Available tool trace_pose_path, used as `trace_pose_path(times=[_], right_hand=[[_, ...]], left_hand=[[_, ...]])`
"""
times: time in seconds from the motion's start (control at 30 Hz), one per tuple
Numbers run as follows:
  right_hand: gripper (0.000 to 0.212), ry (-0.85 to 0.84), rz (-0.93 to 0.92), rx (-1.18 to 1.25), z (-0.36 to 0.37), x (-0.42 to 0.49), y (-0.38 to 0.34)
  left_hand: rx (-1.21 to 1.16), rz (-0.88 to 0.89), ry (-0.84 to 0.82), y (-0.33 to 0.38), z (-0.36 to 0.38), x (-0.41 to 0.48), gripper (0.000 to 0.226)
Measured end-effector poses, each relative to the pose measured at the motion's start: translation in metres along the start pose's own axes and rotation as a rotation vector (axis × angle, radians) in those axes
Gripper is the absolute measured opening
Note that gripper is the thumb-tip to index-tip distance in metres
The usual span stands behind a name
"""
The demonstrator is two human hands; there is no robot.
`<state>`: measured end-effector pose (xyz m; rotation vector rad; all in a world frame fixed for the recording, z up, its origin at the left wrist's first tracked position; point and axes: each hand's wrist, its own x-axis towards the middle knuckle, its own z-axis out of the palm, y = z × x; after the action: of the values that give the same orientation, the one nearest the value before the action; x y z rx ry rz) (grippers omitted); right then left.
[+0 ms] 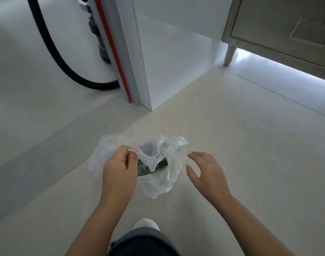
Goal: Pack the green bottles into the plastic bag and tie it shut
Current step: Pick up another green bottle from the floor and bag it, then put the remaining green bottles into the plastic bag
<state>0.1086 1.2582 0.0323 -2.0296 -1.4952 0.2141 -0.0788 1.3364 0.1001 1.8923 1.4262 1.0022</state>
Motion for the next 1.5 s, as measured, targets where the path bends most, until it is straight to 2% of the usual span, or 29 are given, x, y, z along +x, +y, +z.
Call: trace_pose_path(times=[0.13,0.23,0.37,0.6,0.7,1.0,1.23,1.37,1.5], right_hand=[[0.033,0.063,-0.049,-0.095,-0.014,0.009,-0.005],[0.033,0.032,-0.005,-0.106,-0.027,0.024,-0.013],[0.034,0.02,0.078,-0.089,-0.065,0.048,-0.035],[0.034,-0.01,0.181,-0.121,-0.162,0.087,-0.095],[0.035,-0.022,0.22,-0.158,-0.214,0.099,-0.121],[0.037,0.045,0.458,-0.219,-0.366,0.097,-0.197],[0.038,0.217,0.676,-0.239,-0.464,0.067,-0.246],[0.038,0.334,0.747,-0.261,-0.515,0.052,-0.269],[0.039,0.428,0.803,-0.309,-0.56,0.033,-0.288]], left_hand=[[-0.117,-0.038,-0.008,0.011,0.008,0.012,0.036],[-0.161,-0.047,0.0,0.024,0.007,0.031,0.035],[-0.22,-0.118,-0.082,0.052,-0.015,0.057,0.035],[-0.037,-0.171,-0.182,0.127,-0.064,0.102,0.035],[-0.036,-0.198,-0.228,0.177,-0.084,0.123,0.034],[-0.116,-0.138,-0.463,0.323,-0.126,0.139,0.033],[-0.187,-0.032,-0.659,0.427,-0.146,0.132,0.035],[-0.211,0.068,-0.782,0.474,-0.158,0.134,0.034],[-0.199,0.249,-0.899,0.513,-0.168,0.133,0.034]])
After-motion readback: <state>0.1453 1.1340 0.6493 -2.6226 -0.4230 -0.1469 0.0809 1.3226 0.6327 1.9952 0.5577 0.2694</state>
